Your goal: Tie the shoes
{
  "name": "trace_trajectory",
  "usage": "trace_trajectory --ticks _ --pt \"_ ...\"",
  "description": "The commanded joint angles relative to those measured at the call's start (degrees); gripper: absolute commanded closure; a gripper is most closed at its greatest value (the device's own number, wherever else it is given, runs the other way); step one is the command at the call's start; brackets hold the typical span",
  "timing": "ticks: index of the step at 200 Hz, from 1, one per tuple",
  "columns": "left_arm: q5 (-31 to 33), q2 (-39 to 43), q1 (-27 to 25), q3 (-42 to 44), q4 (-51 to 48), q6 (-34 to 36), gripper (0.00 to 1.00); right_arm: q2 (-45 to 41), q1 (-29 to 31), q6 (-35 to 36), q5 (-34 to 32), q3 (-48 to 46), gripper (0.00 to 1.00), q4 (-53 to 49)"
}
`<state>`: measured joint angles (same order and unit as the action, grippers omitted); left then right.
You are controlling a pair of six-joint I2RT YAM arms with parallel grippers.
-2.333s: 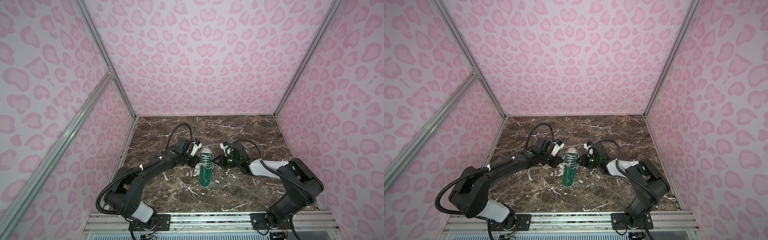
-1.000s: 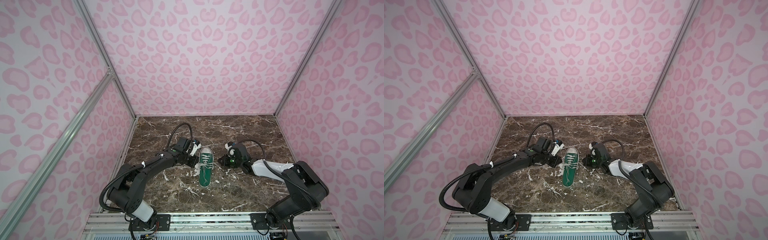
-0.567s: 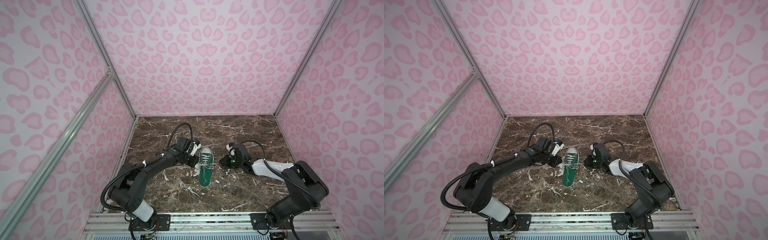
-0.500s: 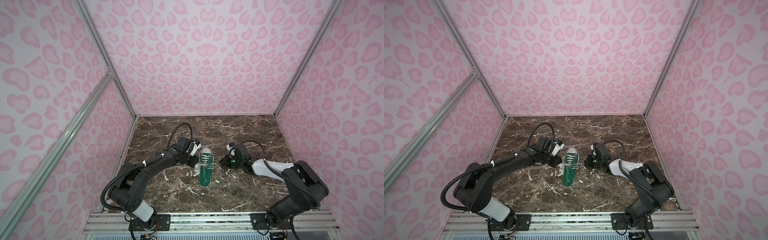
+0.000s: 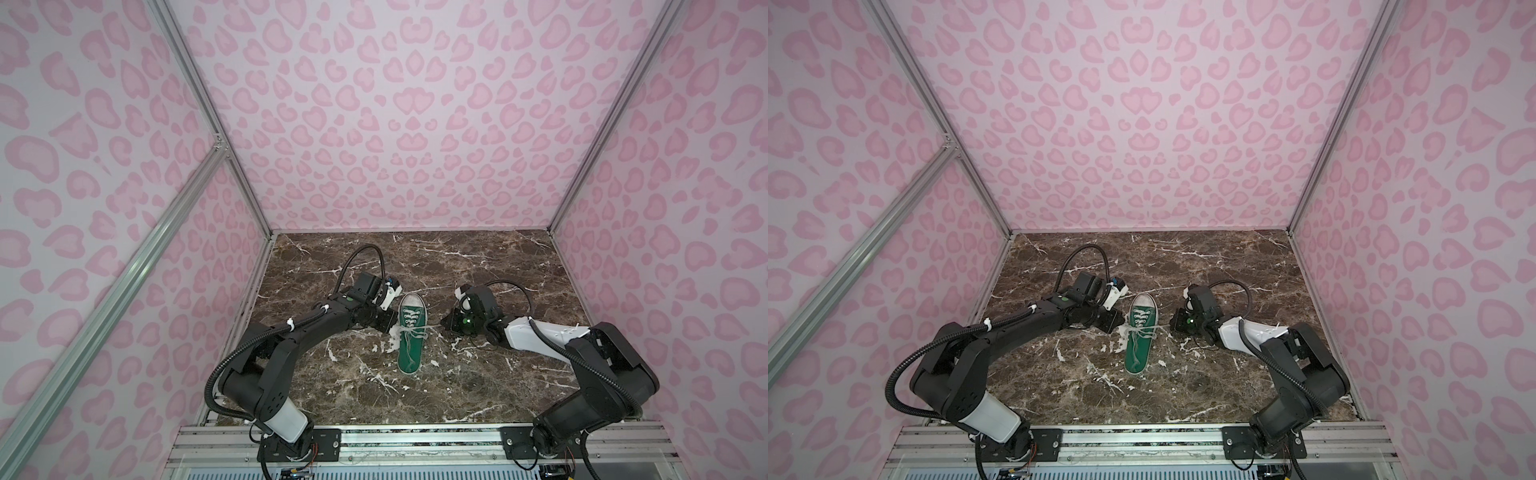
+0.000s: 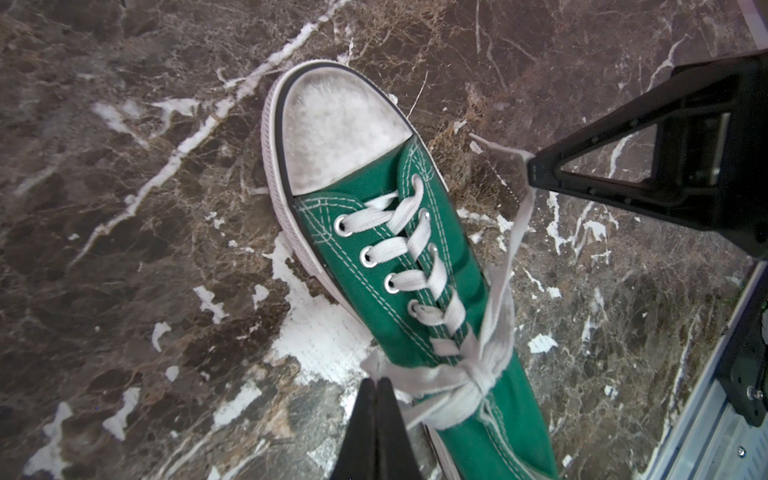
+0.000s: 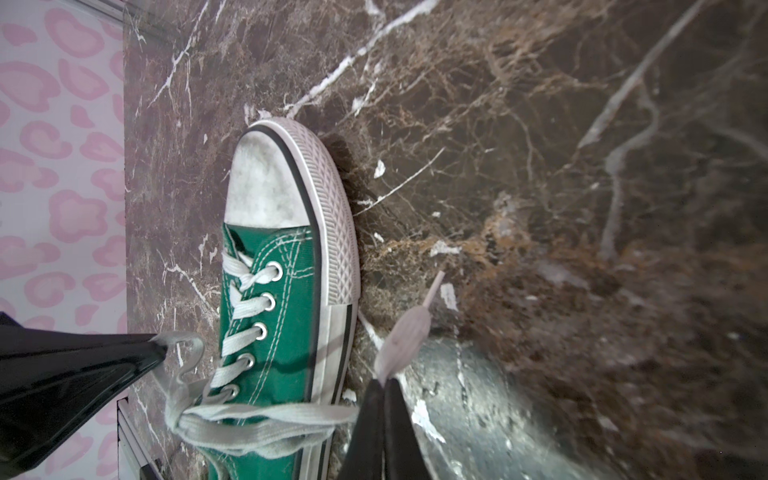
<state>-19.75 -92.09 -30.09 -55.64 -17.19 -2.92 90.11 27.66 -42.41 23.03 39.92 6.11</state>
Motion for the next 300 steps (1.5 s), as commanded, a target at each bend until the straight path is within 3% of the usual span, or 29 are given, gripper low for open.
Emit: trace_trajectory --ticks 1,16,46,80,121,157,180,204,239,300 --pt "-1.7 -0.1 0.1 -0.2 1.4 0.7 0.87 -0.2 0.0 1.3 0.7 0.2 0.89 -0.7" --pt "-4.7 0.8 0.3 0.3 3.2 0.0 0.73 -1.1 -0.5 2.2 1.3 0.1 0.83 -1.4" --pt "-4.4 2.4 0.7 0.5 3.7 -0.2 0.67 -3.6 -1.5 3.4 1.6 0.1 0.69 -4.6" --pt "-5.4 2.8 1.6 2.1 4.9 -0.6 0.59 -6.5 -1.7 5.5 0.9 0.3 0.63 -9.5" --pt "-9.9 2.8 1.7 4.8 10.5 -2.3 0.60 -8.3 -0.4 8.4 4.1 0.7 0.63 -10.7" --pt "-10.8 1.6 1.8 4.8 12.2 -2.8 0.78 -5.9 4.7 10.3 5.1 3.3 0.66 -9.5" --pt "-10.5 1.3 2.0 4.7 12.0 -2.8 0.83 -3.0 7.2 8.3 6.8 5.1 0.68 -8.0" --pt "-10.7 2.7 2.2 5.8 12.3 -2.7 0.69 -1.7 8.5 7.5 7.2 5.6 0.68 -6.9" --pt "-9.9 11.1 2.3 15.1 19.0 0.3 0.46 -1.5 8.4 7.3 7.3 5.7 0.68 -6.7" --pt "-15.9 9.9 2.4 16.1 18.0 3.5 0.43 0.5 8.8 7.1 7.7 7.7 0.69 -6.8"
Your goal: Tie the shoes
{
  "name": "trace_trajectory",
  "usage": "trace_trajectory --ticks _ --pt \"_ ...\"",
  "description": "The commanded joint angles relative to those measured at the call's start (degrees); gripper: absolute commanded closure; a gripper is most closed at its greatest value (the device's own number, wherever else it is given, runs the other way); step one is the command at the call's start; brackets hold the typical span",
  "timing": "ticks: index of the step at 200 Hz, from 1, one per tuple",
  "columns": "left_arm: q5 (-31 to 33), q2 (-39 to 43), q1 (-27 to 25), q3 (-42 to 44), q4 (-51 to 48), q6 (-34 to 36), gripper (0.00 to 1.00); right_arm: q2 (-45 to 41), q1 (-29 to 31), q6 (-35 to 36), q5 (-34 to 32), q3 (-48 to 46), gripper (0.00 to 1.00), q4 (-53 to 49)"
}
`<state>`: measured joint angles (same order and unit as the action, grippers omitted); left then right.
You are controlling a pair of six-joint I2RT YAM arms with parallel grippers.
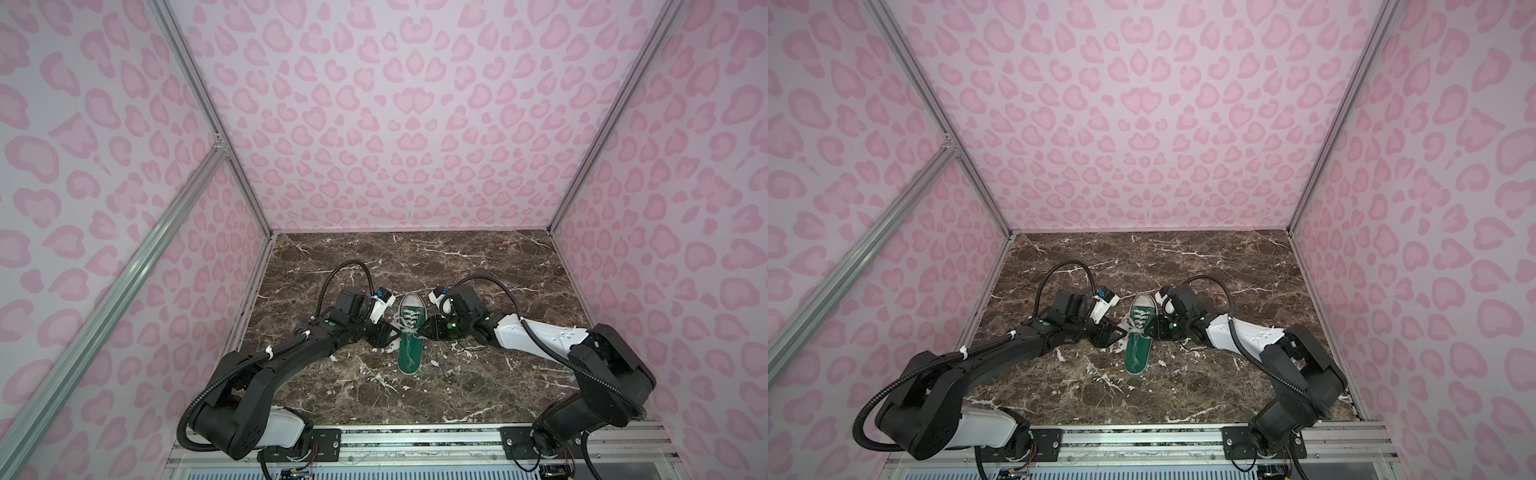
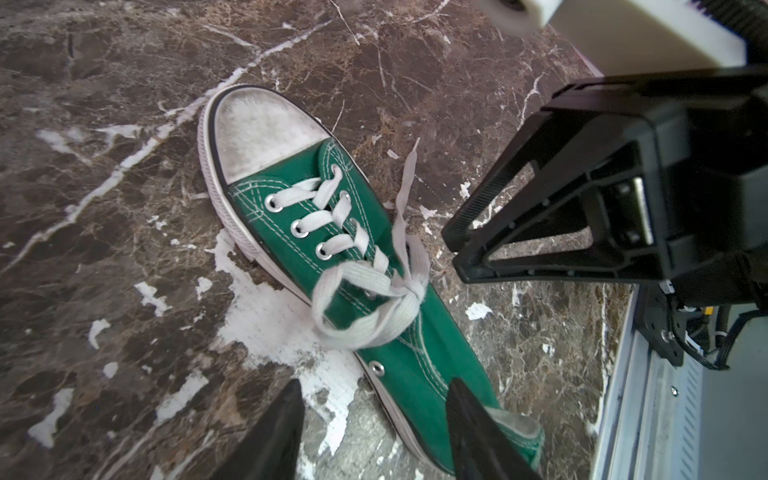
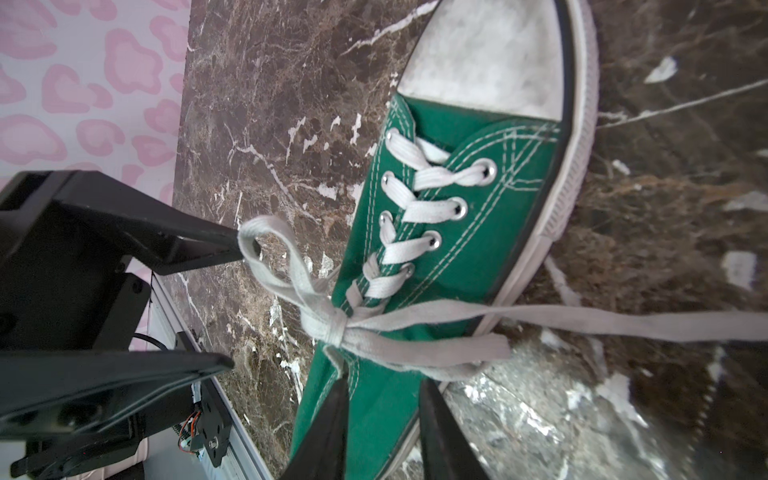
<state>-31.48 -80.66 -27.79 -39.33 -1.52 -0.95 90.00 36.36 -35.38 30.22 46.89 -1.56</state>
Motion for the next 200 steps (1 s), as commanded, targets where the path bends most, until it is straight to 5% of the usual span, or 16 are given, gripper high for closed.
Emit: trace_trajectory --ticks 1,62,131,182,200 --pt "-4.3 -1.6 0.0 -0.2 2.4 1.6 0.43 0.6 0.1 0.1 0.6 0.7 0.69 0.9" --pt "-9.2 -9.4 0.0 -4.7 4.6 4.2 0.46 -0.8 -0.3 0.4 -1.1 0.0 0.69 0.7" --pt "-11.4 -10.8 -0.2 -3.7 4.9 3.9 0.75 1.4 -0.5 -0.4 0.9 1.1 0.69 2.7" --pt "-9.6 -10.4 -0.2 -2.4 4.9 3.8 0.76 2.4 -0.3 -0.5 1.5 1.8 0.69 3.2" --pt "-9.2 -10.8 -0.2 -2.3 5.0 3.4 0.86 3.1 0.2 -1.1 1.8 2.1 0.69 4.1"
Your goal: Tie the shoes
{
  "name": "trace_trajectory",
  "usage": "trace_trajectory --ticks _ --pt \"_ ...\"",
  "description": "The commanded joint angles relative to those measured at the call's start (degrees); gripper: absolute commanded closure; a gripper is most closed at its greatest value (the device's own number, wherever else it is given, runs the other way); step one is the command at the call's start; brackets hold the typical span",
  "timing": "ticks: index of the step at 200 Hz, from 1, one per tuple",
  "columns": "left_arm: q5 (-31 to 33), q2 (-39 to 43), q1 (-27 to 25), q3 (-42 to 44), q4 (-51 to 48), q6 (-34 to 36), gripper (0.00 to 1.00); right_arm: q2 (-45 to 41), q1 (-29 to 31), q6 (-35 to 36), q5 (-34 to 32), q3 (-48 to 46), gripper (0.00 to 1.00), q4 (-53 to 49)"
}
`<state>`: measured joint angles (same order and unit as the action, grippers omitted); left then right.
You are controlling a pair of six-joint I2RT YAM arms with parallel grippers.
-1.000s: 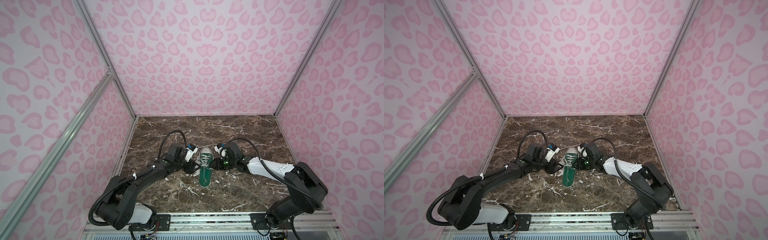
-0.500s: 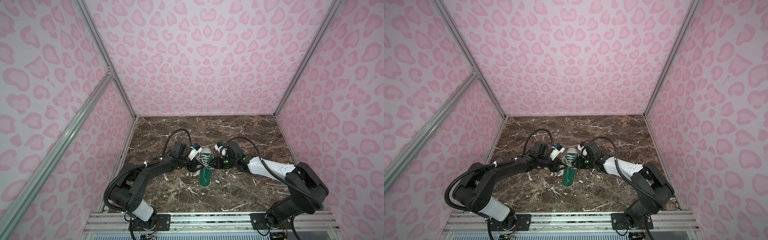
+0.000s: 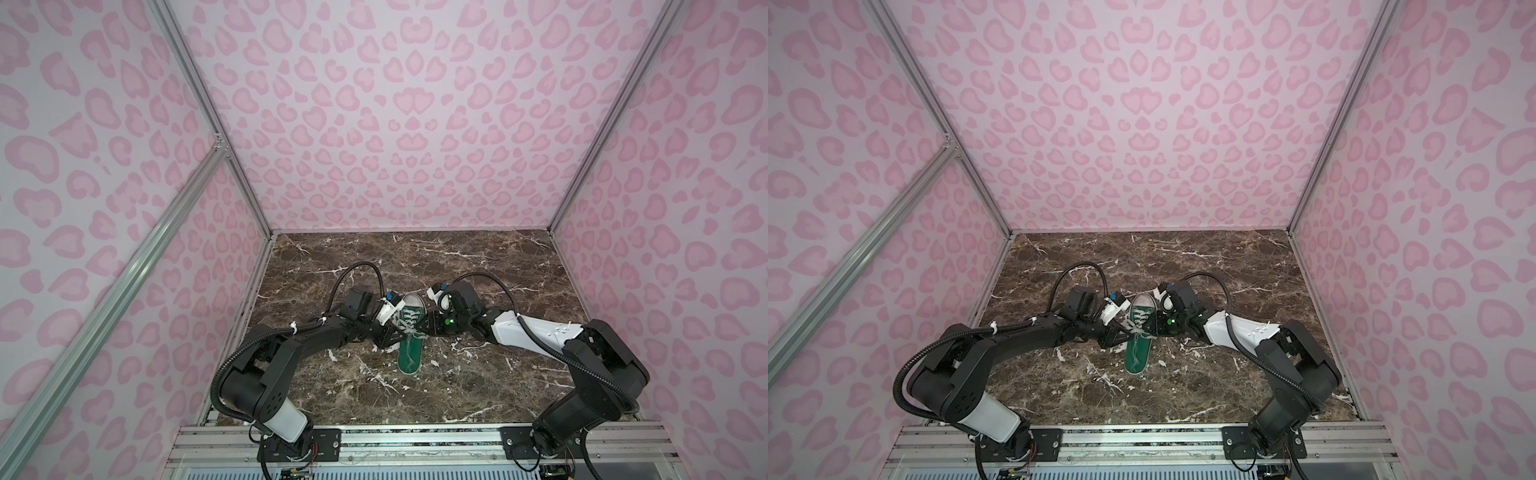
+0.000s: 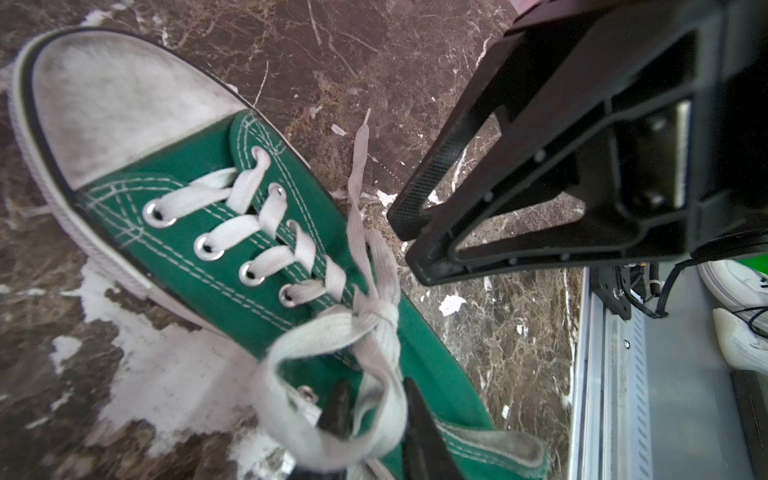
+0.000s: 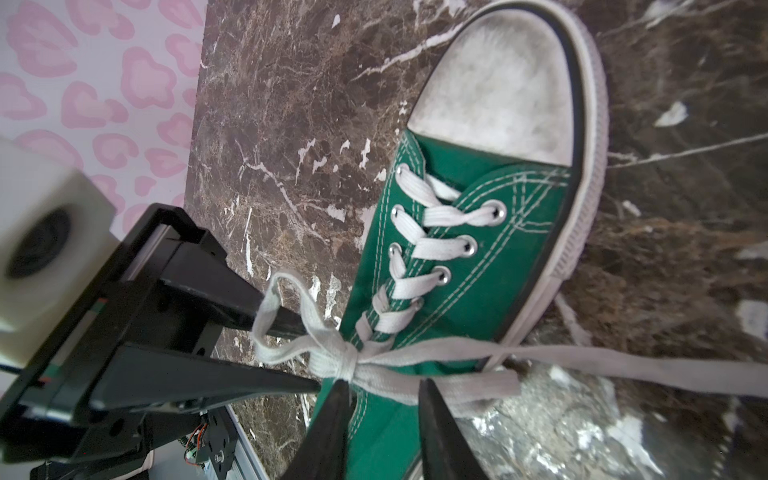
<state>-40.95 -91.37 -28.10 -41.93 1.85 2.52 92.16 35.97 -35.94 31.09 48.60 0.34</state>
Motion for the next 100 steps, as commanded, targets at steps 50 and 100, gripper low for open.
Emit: trace_trajectory --ticks 50,100 --pt "3.0 1.1 0.1 0.6 0.1 -0.5 0.94 3.1 2.0 -1.2 0.8 2.1 0.72 2.2" --pt "4.3 3.0 0.1 1.1 -2.3 -0.2 0.91 4.8 2.2 -1.7 1.1 2.2 0.75 3.0"
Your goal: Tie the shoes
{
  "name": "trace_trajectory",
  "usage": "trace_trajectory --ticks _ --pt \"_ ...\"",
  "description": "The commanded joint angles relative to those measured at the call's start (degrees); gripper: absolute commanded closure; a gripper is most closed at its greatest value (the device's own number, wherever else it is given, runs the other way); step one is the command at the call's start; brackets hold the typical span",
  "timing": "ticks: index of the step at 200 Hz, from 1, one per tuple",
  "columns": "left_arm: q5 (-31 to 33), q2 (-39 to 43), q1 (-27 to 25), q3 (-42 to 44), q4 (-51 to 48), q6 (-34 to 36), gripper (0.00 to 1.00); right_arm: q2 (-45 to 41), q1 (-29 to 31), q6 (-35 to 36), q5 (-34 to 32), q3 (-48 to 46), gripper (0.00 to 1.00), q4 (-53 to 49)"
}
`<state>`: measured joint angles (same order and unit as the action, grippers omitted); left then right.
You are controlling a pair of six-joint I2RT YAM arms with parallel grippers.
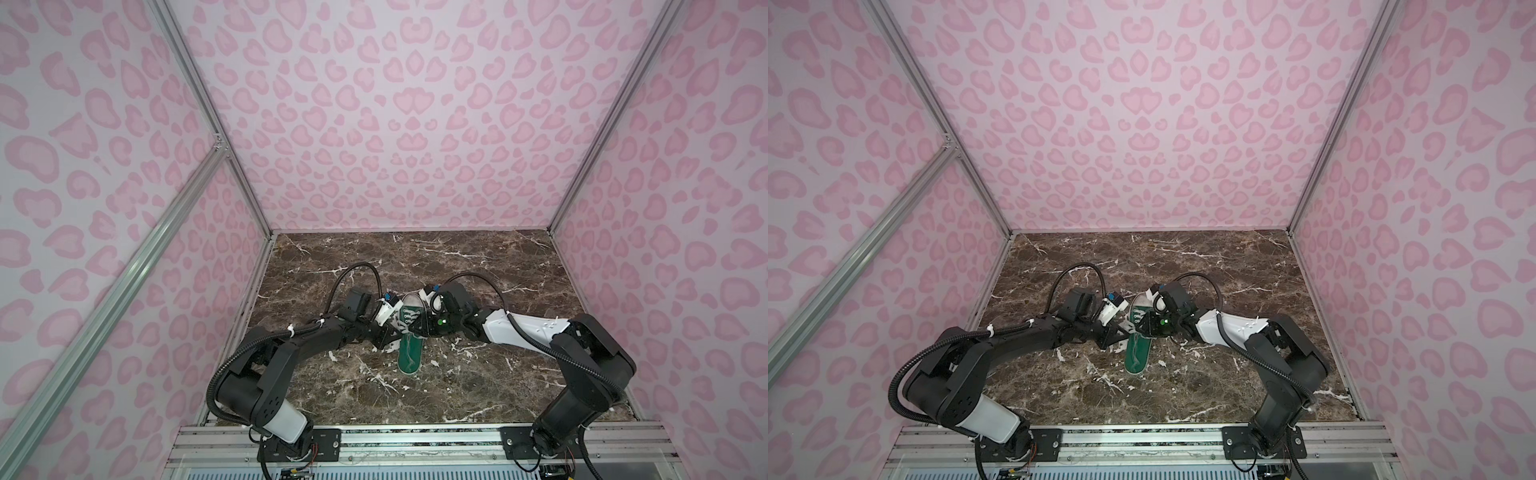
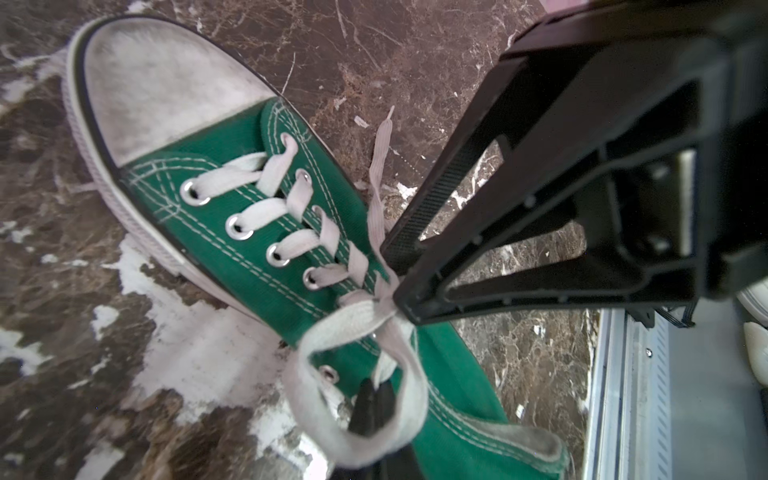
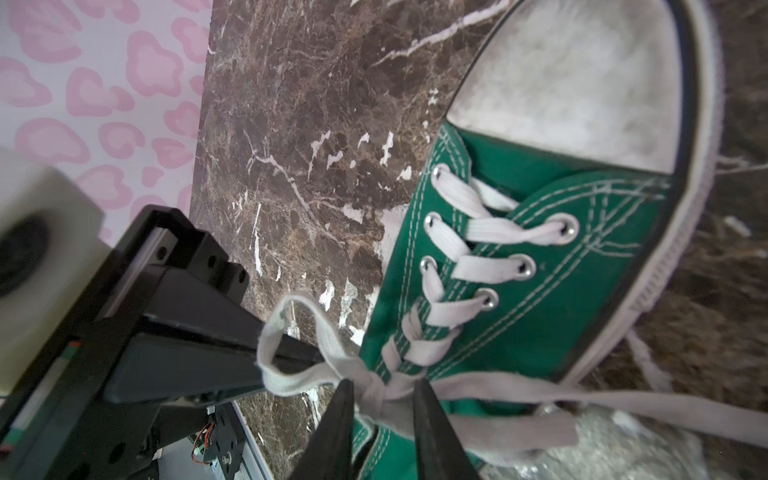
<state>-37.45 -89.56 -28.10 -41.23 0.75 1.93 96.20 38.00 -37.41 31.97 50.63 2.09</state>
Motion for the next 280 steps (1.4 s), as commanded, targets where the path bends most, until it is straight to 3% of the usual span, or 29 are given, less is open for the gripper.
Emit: trace_trajectory --ticks 1,18,54,78,122,136,176,193,236,252,256,280 --pt "0.8 1.2 0.0 0.5 -1.2 0.4 0.90 0.7 0.2 -0.2 0.3 0.2 0.75 1.2" --pt "0.9 1.7 0.1 0.9 -1.1 0.4 0.80 0.9 0.3 -0.4 0.4 0.2 0.76 1.5" --pt "0.6 1.8 0.1 1.5 0.0 -0.7 0.72 1.1 0.4 -0.4 0.5 0.3 0.77 1.5" --pt "0.7 2.4 0.0 3.3 2.2 -1.9 0.72 0.8 0.4 -0.2 0.5 0.4 0.78 1.3" --pt "2.0 2.9 -0.1 3.5 2.0 -2.2 0.92 1.1 0.3 -0.2 0.5 0.3 0.79 1.4" --pt "2.2 2.7 0.0 3.4 2.0 -2.4 0.92 1.0 0.3 -0.3 0.5 0.2 0.79 1.5" --pt "2.9 3.0 0.0 4.9 6.4 -3.3 0.60 0.7 0.4 -0.1 0.6 0.3 0.79 1.0" --pt "2.7 3.0 0.0 5.0 8.0 -3.4 0.56 0.6 0.3 -0.2 0.6 0.3 0.79 1.1" --pt "-1.5 -0.5 -0.1 3.2 9.7 -2.9 0.58 0.7 0.4 0.0 0.6 0.4 0.79 0.8" --pt "-2.7 -1.4 0.0 3.2 11.8 -2.9 0.62 0.6 0.3 0.0 0.6 0.4 0.79 0.7" --pt "-2.8 -1.5 -0.1 3.2 12.1 -2.9 0.68 0.6 0.3 0.1 0.6 0.4 0.79 0.8" --pt "-3.2 -1.9 -0.1 2.9 12.0 -2.9 0.79 0.6 0.3 0.0 0.6 0.5 0.79 0.6"
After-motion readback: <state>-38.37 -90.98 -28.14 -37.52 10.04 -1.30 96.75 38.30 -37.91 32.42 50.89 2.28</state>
